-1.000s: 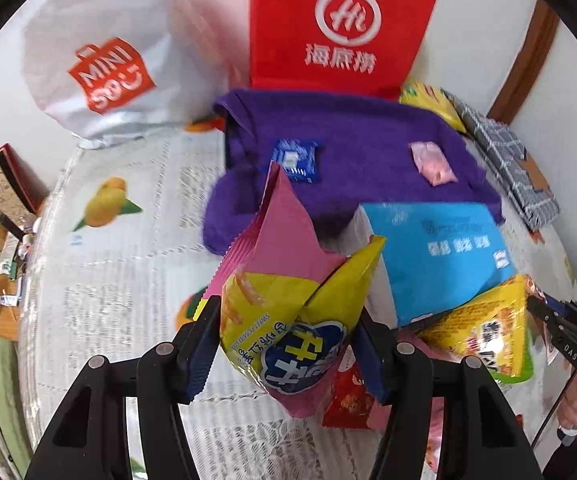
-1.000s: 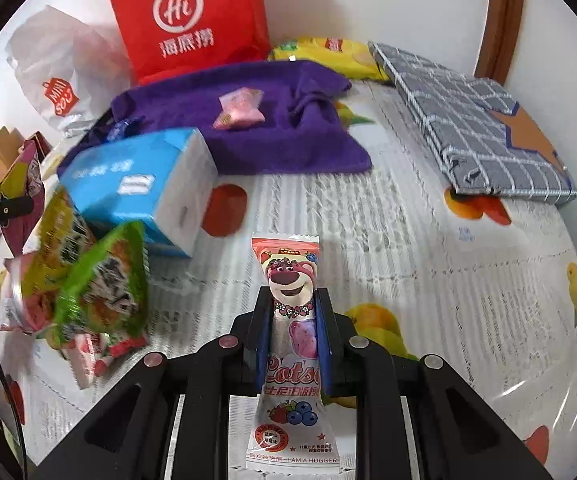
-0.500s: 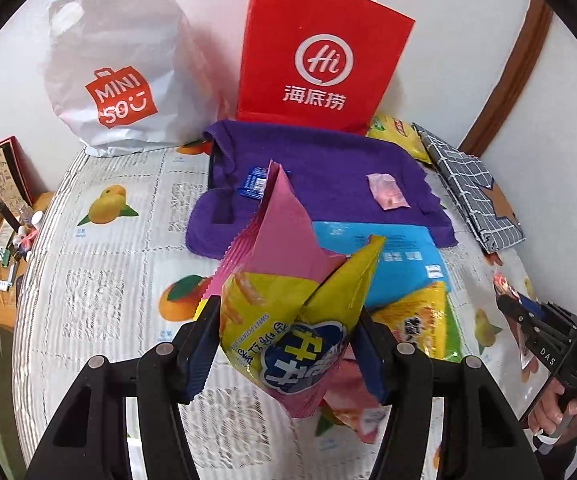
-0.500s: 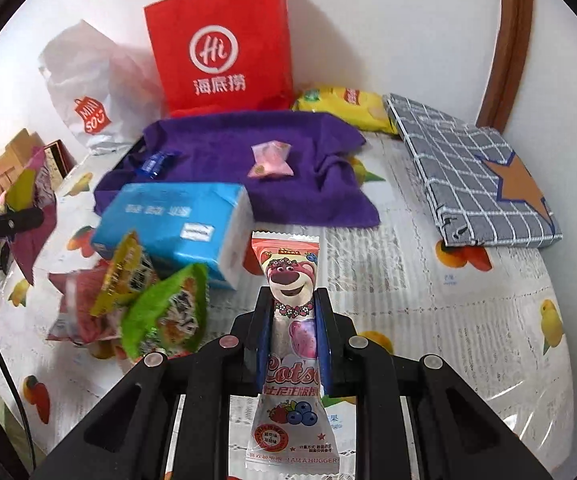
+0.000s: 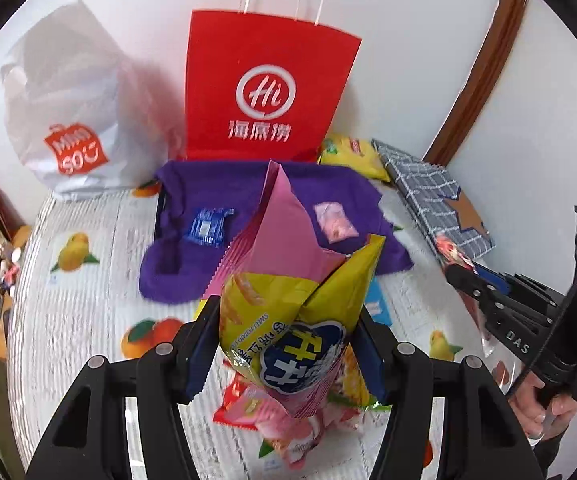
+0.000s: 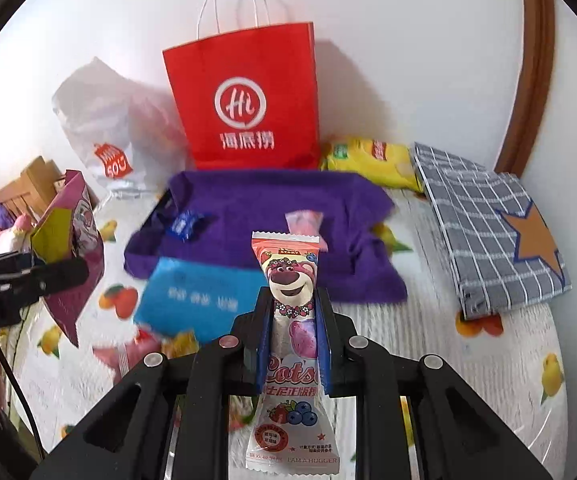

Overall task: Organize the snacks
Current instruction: 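Carry the Lotso candy with the right tool while the left tool carries the chip bag toward the towel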

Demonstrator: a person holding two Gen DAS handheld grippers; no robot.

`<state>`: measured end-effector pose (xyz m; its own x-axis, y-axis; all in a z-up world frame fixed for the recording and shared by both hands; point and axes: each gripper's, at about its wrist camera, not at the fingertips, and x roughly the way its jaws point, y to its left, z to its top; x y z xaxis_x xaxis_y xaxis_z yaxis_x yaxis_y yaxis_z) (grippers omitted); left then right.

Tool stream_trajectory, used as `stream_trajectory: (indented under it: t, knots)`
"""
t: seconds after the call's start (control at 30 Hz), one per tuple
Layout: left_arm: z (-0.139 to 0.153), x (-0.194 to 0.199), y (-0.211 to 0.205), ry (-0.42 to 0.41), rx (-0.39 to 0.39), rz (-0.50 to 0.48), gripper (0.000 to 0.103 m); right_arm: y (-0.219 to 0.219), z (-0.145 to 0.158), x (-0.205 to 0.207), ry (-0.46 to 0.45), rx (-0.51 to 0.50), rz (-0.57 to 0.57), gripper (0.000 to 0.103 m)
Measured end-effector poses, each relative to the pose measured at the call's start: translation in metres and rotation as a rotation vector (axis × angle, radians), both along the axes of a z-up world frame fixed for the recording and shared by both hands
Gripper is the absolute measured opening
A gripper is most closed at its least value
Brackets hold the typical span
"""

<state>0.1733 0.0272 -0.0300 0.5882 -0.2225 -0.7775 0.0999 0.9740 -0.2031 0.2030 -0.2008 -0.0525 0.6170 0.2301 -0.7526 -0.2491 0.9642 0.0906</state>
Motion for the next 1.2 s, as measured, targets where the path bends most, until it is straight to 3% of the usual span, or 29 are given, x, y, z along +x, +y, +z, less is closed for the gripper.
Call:
stream_trajectory:
  t: [0.43,0.87,1.03,1.2]
  knots:
    - [0.021,0.053,0.013,-0.045,-0.017,0.047,0.06,0.02,0.01,0.074,-0.044,-0.008,-0.002,0.02]
    - [0.014,0.129,0.034,-0.001,0.011,0.093,0.06,0.038,0.011,0.152,-0.052,0.008,-0.001,0.021]
    - [-0.001,0.152,0.037,0.014,0.01,0.095,0.06,0.043,-0.002,0.17,-0.04,0.024,0.007,0.021]
    - [-0.033,0.168,0.044,0.063,-0.002,0.106,0.06,0.046,-0.035,0.19,0.04,-0.018,0.009,0.021]
